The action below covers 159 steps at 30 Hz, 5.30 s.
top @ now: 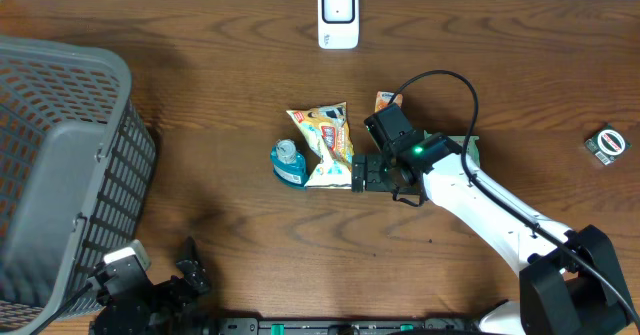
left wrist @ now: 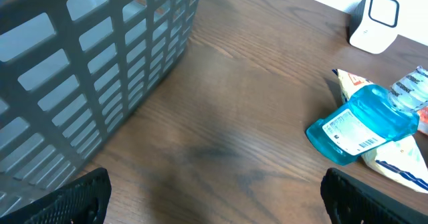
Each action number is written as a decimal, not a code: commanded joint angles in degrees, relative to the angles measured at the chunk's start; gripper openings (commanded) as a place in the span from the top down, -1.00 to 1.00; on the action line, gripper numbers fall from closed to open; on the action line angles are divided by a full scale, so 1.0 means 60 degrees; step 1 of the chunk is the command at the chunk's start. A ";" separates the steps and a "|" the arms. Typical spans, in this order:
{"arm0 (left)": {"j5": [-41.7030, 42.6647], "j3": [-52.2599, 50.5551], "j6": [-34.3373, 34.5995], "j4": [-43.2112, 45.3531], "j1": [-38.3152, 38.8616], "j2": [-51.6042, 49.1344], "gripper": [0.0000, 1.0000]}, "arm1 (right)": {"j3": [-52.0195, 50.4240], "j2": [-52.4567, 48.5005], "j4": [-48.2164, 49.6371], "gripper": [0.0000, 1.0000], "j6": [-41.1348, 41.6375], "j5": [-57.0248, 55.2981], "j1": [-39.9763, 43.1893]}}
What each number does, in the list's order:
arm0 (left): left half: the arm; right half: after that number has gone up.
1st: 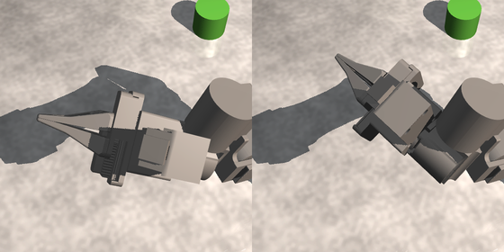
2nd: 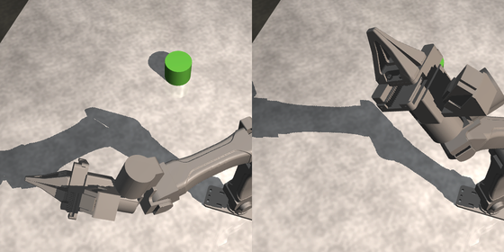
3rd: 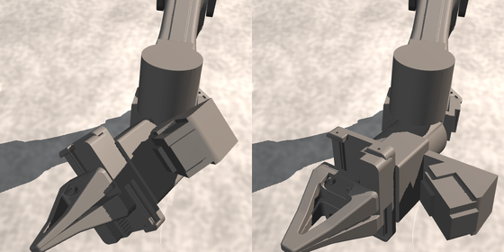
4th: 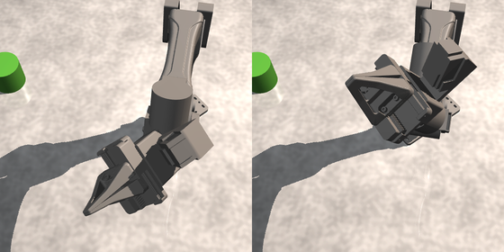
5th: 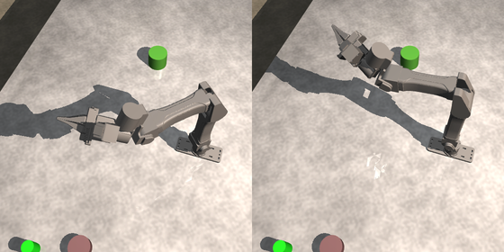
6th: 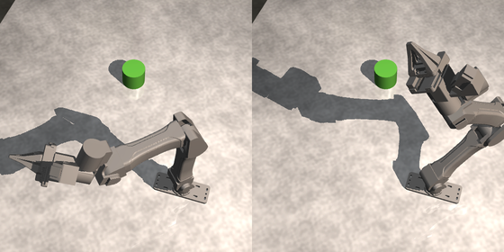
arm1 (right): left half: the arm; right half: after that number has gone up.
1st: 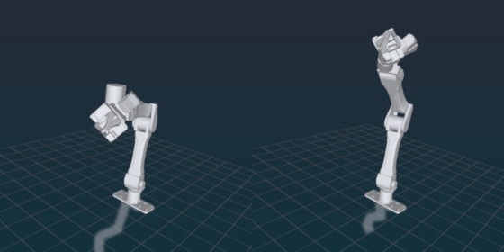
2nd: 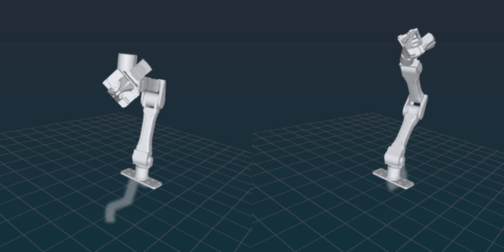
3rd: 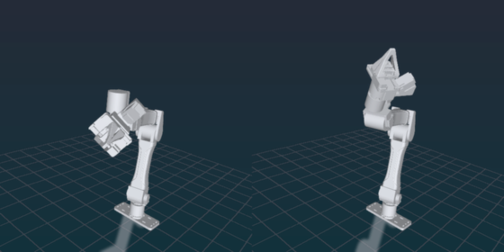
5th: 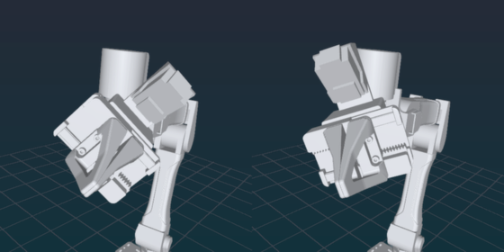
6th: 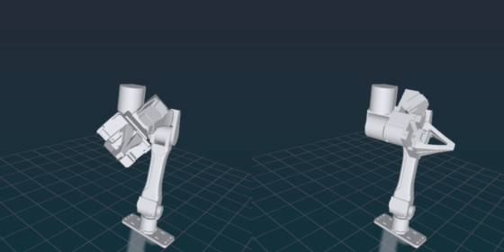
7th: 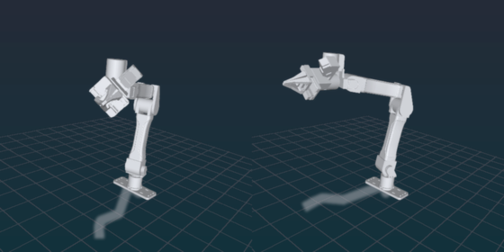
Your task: Scan the item barcode
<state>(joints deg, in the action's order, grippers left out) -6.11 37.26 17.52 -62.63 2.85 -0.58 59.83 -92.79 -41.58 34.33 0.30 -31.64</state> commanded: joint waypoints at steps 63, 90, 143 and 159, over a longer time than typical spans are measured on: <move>0.0018 0.0058 -0.0153 0.0018 0.0040 0.0058 -0.97 | 0.5723 -0.5847 -0.1078 0.98 0.1443 -0.2040 0.1282; 0.0018 0.0058 -0.0153 0.0018 0.0040 0.0058 -0.97 | 0.8167 -0.5821 -0.9326 0.98 1.0765 0.2193 0.1228; 0.0018 0.0058 -0.0153 0.0018 0.0040 0.0058 -0.97 | 0.8174 -0.8127 1.0684 0.97 0.2962 0.0386 0.1763; 0.0022 0.0058 -0.0153 0.0018 0.0040 0.0058 -0.97 | 0.8171 -0.5599 0.3665 0.98 0.0510 -0.0659 0.3847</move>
<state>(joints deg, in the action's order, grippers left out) -6.04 37.23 17.52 -62.63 2.85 -0.58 108.29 -130.74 -12.67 43.09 2.85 -13.96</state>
